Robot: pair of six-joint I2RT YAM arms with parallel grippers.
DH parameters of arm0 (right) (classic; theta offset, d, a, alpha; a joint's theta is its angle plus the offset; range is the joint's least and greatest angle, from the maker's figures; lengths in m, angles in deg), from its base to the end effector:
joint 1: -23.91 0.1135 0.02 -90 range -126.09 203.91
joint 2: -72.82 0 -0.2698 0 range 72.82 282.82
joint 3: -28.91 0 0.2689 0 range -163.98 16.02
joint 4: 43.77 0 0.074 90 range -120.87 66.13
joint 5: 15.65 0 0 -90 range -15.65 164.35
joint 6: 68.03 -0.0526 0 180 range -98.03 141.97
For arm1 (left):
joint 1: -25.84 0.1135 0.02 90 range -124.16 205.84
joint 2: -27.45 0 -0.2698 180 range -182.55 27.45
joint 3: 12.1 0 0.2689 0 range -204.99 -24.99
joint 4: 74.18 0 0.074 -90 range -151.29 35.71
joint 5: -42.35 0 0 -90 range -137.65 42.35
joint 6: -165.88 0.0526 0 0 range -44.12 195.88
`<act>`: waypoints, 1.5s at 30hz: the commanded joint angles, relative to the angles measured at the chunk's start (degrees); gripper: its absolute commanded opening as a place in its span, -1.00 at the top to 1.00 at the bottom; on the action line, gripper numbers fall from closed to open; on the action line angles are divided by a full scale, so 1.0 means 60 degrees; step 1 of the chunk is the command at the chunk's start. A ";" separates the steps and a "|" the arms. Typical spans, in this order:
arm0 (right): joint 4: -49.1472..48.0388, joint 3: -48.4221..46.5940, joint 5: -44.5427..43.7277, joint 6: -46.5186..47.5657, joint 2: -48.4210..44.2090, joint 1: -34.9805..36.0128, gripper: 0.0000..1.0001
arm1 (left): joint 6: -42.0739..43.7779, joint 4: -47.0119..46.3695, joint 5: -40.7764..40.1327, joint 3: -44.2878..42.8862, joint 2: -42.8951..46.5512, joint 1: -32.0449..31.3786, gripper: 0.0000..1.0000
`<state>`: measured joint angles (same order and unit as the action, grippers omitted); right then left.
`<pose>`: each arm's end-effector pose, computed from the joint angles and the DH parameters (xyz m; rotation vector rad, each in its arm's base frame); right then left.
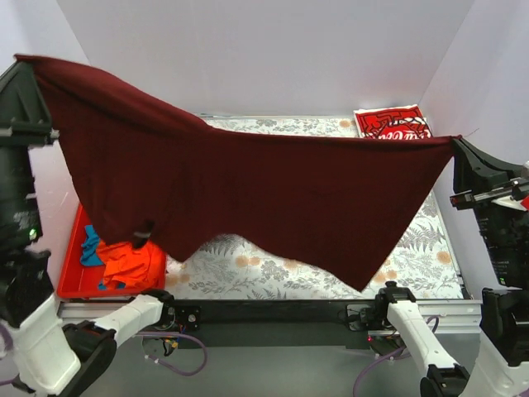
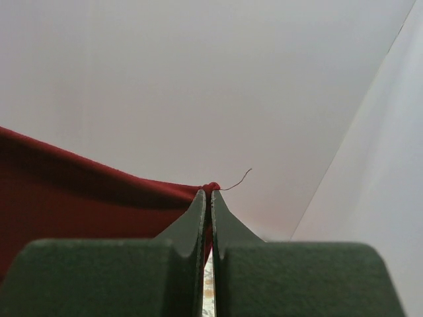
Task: Fold and stack the t-shirts
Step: Flatten the tshirt out
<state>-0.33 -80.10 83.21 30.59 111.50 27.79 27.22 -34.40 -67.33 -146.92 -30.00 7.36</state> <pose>0.0117 0.0089 0.5923 -0.2574 1.0772 0.0111 0.0355 0.0068 0.6787 -0.5650 0.8220 -0.9210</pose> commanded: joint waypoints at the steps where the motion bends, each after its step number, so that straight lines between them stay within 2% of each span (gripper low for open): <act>1: 0.0124 -0.0124 -0.0920 0.0570 0.1021 0.0159 0.97 | 0.0844 0.0103 -0.0264 -0.0142 -0.1847 0.0062 1.00; 4: 0.0036 0.0169 -0.1417 0.0584 0.1826 0.0159 0.97 | 0.1196 -0.0292 -0.0279 0.0033 -0.3122 0.0062 1.00; 7: -0.0577 0.1046 -0.2515 0.0584 0.2676 0.0159 0.97 | 0.1109 -0.0526 -0.0104 0.0310 -0.4543 0.0062 1.00; 8: -0.0768 0.1527 -0.2735 0.0613 0.2926 0.0159 0.97 | 0.1109 -0.1049 -0.0132 0.0587 -0.4879 0.0062 1.00; 11: -0.2099 0.2656 -0.3337 0.0643 0.3879 0.0116 0.97 | 0.1197 -0.2033 -0.0177 0.1891 -0.6139 0.0062 1.00; 12: -0.2929 0.3472 -0.3483 0.0614 0.4360 0.0086 0.97 | 0.1182 -0.2138 -0.0177 0.2271 -0.6926 0.0077 1.00; 15: -0.4412 0.4982 -0.3892 0.0293 0.5153 -0.0133 0.97 | 0.1050 -0.2737 -0.0016 0.2712 -0.8028 0.0106 0.99; 16: -0.5360 0.5279 -0.3938 0.0146 0.5765 -0.0293 0.97 | 0.1007 -0.2928 0.0057 0.2845 -0.8670 0.0121 0.99; 19: -0.6289 0.5720 -0.3953 -0.0338 0.7156 -0.0543 0.97 | 0.0831 -0.3237 0.0335 0.2846 -0.9728 0.0150 0.99; 23: -0.6687 0.5312 -0.3660 -0.0295 0.8742 -0.0851 0.97 | 0.0713 -0.3383 0.0526 0.2553 -1.1135 0.0223 0.99; 30: -0.6849 0.4770 -0.2899 -0.0177 1.0339 -0.1174 0.97 | 0.0596 -0.4072 0.1082 0.3080 -1.1620 0.0399 1.00; 36: -0.6849 0.4535 -0.2707 -0.0426 1.0970 -0.1276 0.97 | 0.0523 -0.4234 0.1800 0.3007 -1.1841 0.0414 0.99; 45: -0.6849 0.4710 -0.2708 -0.1069 1.0723 -0.1833 0.97 | 0.0055 -0.4219 0.1874 0.4192 -1.0378 0.0414 1.00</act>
<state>-38.71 -50.63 67.02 26.70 177.88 18.32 28.90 -59.20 -56.56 -124.03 -100.55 9.61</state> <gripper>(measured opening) 0.031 0.014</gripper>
